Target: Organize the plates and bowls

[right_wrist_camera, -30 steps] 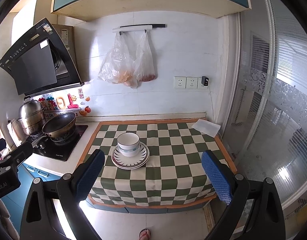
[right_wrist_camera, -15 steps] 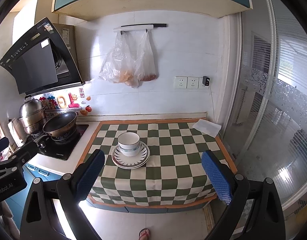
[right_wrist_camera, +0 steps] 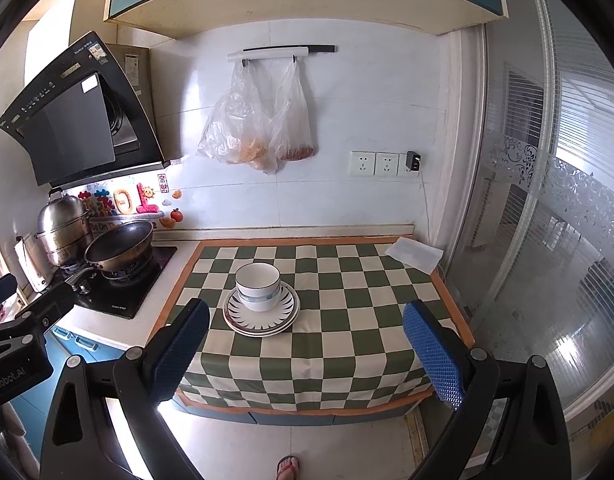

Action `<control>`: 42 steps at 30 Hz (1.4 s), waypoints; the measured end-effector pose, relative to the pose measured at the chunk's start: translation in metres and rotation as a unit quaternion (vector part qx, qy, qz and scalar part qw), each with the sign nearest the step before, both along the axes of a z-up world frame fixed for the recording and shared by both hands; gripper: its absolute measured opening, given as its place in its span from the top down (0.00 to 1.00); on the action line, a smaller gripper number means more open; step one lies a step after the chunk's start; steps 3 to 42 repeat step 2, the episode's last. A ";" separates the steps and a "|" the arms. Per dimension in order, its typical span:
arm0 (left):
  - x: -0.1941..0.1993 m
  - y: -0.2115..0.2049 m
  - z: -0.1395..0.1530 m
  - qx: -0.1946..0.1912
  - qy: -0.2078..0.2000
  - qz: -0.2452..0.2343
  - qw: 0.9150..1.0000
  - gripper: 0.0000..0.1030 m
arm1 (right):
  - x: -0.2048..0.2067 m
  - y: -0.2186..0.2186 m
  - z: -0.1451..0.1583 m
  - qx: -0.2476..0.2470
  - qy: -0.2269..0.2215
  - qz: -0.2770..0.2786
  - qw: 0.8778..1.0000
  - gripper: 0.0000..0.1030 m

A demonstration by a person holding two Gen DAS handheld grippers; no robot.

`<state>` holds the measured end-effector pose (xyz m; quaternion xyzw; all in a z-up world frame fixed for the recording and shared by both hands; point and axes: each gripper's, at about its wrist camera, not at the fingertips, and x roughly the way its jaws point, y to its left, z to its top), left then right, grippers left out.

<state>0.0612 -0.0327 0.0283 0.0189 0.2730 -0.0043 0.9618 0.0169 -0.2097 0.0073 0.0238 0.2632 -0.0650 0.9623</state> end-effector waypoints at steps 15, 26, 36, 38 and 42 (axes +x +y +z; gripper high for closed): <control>-0.001 0.001 -0.003 0.001 -0.001 0.001 1.000 0.00 | 0.001 -0.001 -0.002 0.001 0.001 0.001 1.000 0.03; -0.001 0.001 -0.003 0.001 -0.001 0.001 1.000 0.00 | 0.001 -0.001 -0.002 0.001 0.001 0.001 1.000 0.03; -0.001 0.001 -0.003 0.001 -0.001 0.001 1.000 0.00 | 0.001 -0.001 -0.002 0.001 0.001 0.001 1.000 0.03; -0.001 0.001 -0.003 0.001 -0.001 0.001 1.000 0.00 | 0.001 -0.001 -0.002 0.001 0.001 0.001 1.000 0.03; -0.001 0.001 -0.003 0.001 -0.001 0.001 1.000 0.00 | 0.001 -0.001 -0.002 0.001 0.001 0.001 1.000 0.03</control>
